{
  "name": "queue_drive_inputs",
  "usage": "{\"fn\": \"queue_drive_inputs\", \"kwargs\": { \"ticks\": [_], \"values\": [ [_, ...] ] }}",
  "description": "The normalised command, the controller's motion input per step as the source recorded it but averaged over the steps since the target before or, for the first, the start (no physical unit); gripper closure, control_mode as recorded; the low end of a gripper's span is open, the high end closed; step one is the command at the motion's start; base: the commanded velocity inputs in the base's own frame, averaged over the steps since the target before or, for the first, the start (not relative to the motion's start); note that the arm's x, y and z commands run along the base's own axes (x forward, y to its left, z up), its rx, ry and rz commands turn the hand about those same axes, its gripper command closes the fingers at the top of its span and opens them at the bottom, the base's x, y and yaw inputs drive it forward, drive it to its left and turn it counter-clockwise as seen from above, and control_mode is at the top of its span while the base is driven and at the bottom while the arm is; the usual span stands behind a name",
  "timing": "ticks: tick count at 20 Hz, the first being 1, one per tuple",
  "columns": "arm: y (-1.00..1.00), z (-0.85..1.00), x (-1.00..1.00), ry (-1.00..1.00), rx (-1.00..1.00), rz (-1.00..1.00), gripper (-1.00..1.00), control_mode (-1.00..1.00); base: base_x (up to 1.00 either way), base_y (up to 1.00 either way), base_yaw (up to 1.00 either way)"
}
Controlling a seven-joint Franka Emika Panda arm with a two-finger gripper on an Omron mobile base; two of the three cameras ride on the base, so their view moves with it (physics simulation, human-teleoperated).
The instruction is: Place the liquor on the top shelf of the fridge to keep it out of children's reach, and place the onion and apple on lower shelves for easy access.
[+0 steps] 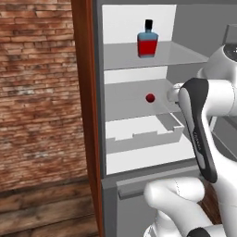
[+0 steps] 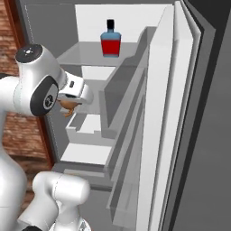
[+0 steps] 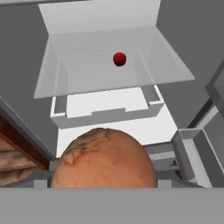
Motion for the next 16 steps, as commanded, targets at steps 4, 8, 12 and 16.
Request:
{"fn": "queue_drive_inputs", "kwargs": {
  "ticks": [4,8,12,16],
  "values": [
    [0.00,0.00,0.00,0.00,0.00,0.00,1.00,1.00,0.36,0.00,0.00],
    [0.00,0.00,0.00,0.00,0.00,0.00,1.00,1.00,0.18,0.00,0.00],
    [0.00,-0.26,0.04,0.00,0.00,0.00,1.00,-1.00,0.04,0.00,0.00],
    [0.00,-0.53,0.18,0.00,-0.01,0.00,1.00,-1.00,0.00,0.00,0.00]
  ]
}}
